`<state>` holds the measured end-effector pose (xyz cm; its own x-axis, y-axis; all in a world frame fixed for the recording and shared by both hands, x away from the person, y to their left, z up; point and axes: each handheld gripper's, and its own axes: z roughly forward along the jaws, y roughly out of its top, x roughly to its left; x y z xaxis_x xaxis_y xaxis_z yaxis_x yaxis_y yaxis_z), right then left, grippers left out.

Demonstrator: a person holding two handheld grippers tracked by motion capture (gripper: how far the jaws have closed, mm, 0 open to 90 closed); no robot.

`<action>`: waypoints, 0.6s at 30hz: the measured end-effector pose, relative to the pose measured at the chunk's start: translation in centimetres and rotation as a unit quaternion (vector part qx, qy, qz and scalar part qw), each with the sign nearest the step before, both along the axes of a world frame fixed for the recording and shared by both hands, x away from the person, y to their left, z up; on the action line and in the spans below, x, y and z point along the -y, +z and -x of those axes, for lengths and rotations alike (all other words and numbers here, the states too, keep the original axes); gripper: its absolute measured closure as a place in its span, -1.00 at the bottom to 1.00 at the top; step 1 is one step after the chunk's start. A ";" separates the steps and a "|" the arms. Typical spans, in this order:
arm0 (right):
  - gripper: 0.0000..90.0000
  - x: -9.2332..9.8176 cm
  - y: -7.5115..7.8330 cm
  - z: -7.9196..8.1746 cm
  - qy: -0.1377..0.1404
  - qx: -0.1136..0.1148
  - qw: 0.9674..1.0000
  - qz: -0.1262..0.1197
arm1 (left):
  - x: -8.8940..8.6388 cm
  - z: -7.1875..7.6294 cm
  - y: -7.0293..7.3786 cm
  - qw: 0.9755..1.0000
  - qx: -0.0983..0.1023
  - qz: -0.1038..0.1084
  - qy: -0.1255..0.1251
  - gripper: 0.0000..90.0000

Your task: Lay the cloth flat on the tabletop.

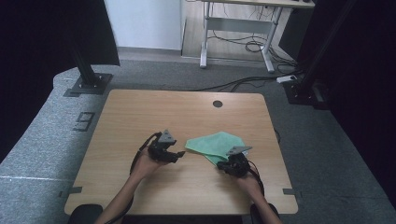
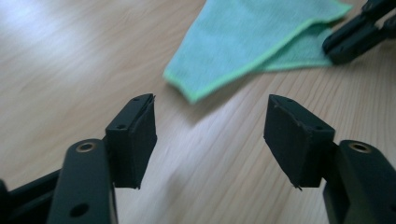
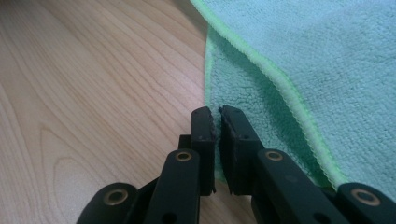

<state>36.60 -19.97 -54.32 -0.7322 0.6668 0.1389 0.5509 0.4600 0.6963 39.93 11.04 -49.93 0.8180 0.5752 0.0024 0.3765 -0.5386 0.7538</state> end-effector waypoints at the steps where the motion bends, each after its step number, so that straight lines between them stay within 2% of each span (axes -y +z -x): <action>1: 0.84 0.0 0.0 0.0 0.000 0.000 1.000 0.000 | 0.5 -0.2 0.0 1.000 0.001 -0.001 -0.004 -0.19; 5: 0.84 0.0 0.0 0.2 0.002 -0.001 1.000 0.001 | 2.1 -0.9 -0.1 1.000 0.004 -0.001 -0.013 -0.14; 6: 0.84 0.0 0.0 0.3 0.004 0.000 1.000 0.001 | 3.0 -1.5 -0.4 1.000 0.004 -0.001 -0.012 -0.08; 8: 0.84 0.0 0.0 0.3 0.004 -0.002 1.000 -0.001 | 3.9 -2.1 -0.8 1.000 -0.001 -0.002 -0.008 -0.06; 12: 0.84 0.0 0.0 0.4 0.007 -0.003 1.000 -0.004 | 5.0 -3.3 -2.1 0.999 0.001 -0.027 0.020 -0.11; 13: 0.84 0.1 0.0 0.4 0.007 -0.004 1.000 -0.005 | 5.0 -3.3 -2.1 0.999 0.001 -0.027 0.020 -0.13; 15: 0.84 0.1 -0.1 0.4 0.008 -0.004 1.000 -0.006 | 5.3 -4.0 -3.2 0.998 -0.003 -0.046 0.038 -0.19; 16: 0.84 0.1 -0.1 0.4 0.009 -0.004 1.000 -0.007 | 5.3 -4.0 -3.2 0.998 -0.003 -0.046 0.038 -0.22; 17: 0.84 0.1 -0.1 0.4 0.010 -0.004 1.000 -0.007 | 5.5 -4.3 -3.8 0.996 0.003 -0.075 0.049 -0.25; 18: 0.84 0.1 -0.1 0.4 0.010 -0.004 1.000 -0.006 | 5.5 -4.4 -4.1 0.996 0.004 -0.079 0.052 -0.27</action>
<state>36.22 -20.10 -54.38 -0.7449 0.6495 0.1527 0.5466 0.4626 0.6980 44.28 5.59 -54.00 0.7538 0.6484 0.1062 0.4302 -0.6092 0.6662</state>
